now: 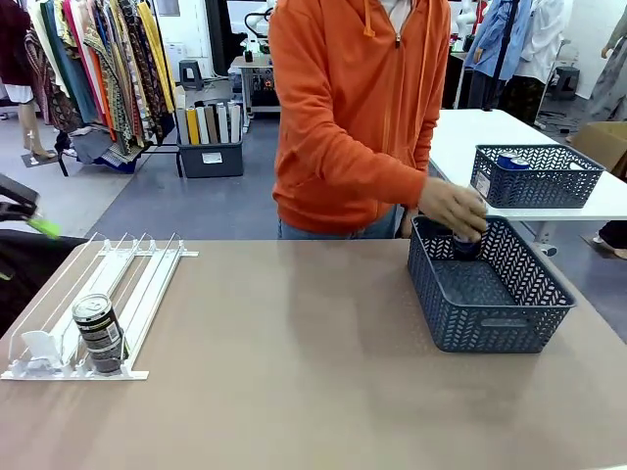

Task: Retrieve and store the cans from the dispenser.
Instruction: Pick up one can from the Automatic Can Dispenser and place it in the middle of the table.

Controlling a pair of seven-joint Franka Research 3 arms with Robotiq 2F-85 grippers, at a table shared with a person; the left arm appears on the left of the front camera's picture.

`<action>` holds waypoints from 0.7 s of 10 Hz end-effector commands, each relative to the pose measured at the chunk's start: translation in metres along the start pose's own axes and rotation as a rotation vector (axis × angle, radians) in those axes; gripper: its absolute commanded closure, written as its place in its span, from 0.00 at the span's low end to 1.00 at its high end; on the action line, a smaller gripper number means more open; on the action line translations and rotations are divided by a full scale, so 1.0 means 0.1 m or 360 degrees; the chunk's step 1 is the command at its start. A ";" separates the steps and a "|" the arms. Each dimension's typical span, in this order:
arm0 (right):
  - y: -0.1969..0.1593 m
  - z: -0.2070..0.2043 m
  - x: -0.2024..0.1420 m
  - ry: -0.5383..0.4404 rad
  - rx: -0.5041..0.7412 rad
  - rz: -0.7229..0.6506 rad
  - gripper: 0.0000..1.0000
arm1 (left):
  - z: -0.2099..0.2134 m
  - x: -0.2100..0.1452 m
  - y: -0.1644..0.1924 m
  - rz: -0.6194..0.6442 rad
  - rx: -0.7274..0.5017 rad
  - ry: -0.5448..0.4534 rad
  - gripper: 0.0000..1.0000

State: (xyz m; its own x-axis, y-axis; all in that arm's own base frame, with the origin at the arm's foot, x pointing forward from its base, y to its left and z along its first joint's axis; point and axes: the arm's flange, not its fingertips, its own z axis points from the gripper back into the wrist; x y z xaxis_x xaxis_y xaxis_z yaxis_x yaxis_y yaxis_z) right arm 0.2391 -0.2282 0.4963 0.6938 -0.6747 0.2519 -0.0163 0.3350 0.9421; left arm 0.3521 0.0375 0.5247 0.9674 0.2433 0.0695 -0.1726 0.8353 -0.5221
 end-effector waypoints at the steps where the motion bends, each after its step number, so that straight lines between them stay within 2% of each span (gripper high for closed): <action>1: 0.01 -0.02 0.02 -0.0027 0.0049 0.0037 0.00 | -0.23 0.03 -0.23 -0.0096 0.0433 0.0153 0.00; 2: 0.01 -0.02 0.02 -0.0027 0.0049 0.0037 0.00 | -0.38 0.04 -0.34 -0.0098 0.0581 0.0125 0.00; 4: 0.01 -0.02 0.02 -0.0027 0.0049 0.0037 0.00 | -0.64 0.03 -0.45 -0.0236 0.0823 0.0080 0.00; 5: 0.01 -0.02 0.02 -0.0027 0.0049 0.0037 0.00 | -0.75 0.03 -0.50 -0.0359 0.0826 0.0055 0.00; 6: 0.01 -0.02 0.02 -0.0027 0.0049 0.0037 0.00 | -0.86 0.03 -0.57 -0.0447 0.0711 0.0058 0.00; 7: 0.01 -0.02 0.02 -0.0027 0.0049 0.0037 0.00 | -0.95 0.06 -0.63 -0.0467 0.0651 -0.0003 0.00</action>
State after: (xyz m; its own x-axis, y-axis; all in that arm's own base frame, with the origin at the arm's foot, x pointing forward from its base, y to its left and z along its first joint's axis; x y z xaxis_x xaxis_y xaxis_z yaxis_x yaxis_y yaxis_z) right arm 0.2391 -0.2282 0.4963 0.6941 -0.6744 0.2519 -0.0164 0.3349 0.9421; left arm 0.3836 -0.0625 0.4853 0.9932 -0.0147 0.1156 0.0198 0.9989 -0.0433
